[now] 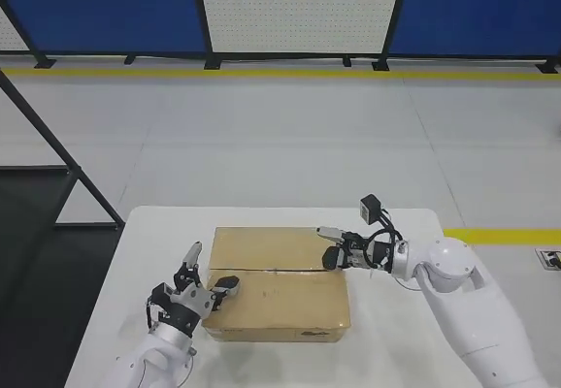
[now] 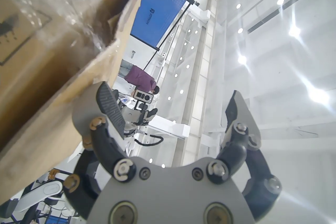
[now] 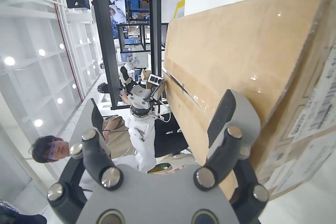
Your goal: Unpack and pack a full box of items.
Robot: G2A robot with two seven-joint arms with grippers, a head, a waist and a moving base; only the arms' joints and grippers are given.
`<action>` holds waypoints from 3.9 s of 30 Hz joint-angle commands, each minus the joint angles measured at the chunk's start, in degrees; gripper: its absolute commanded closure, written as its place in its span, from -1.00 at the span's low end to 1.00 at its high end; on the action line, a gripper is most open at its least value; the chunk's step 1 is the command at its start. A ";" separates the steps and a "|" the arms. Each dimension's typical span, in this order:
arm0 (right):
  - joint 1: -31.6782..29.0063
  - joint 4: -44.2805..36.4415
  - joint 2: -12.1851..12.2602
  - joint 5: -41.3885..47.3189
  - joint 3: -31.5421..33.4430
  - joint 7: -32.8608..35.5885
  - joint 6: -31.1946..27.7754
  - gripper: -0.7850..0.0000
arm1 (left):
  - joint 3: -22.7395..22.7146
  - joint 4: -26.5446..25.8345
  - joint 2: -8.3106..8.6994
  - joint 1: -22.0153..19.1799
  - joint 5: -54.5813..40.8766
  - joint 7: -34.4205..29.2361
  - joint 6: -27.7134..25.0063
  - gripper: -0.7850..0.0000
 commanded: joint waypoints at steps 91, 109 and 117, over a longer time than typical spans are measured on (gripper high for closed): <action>4.58 7.60 -1.37 3.73 -6.52 1.46 -2.81 -1.00 | -21.80 6.01 -3.00 5.47 -16.66 11.42 -26.32 -1.00; 4.45 8.43 -1.46 4.50 -6.77 2.92 -3.81 -1.00 | -18.06 -2.31 -3.41 0.79 -11.86 11.58 -23.60 -1.00; 4.33 8.17 -1.36 5.23 -6.45 4.00 -4.01 -1.00 | -14.18 -4.47 -3.58 -1.65 -7.82 11.49 -20.73 -1.00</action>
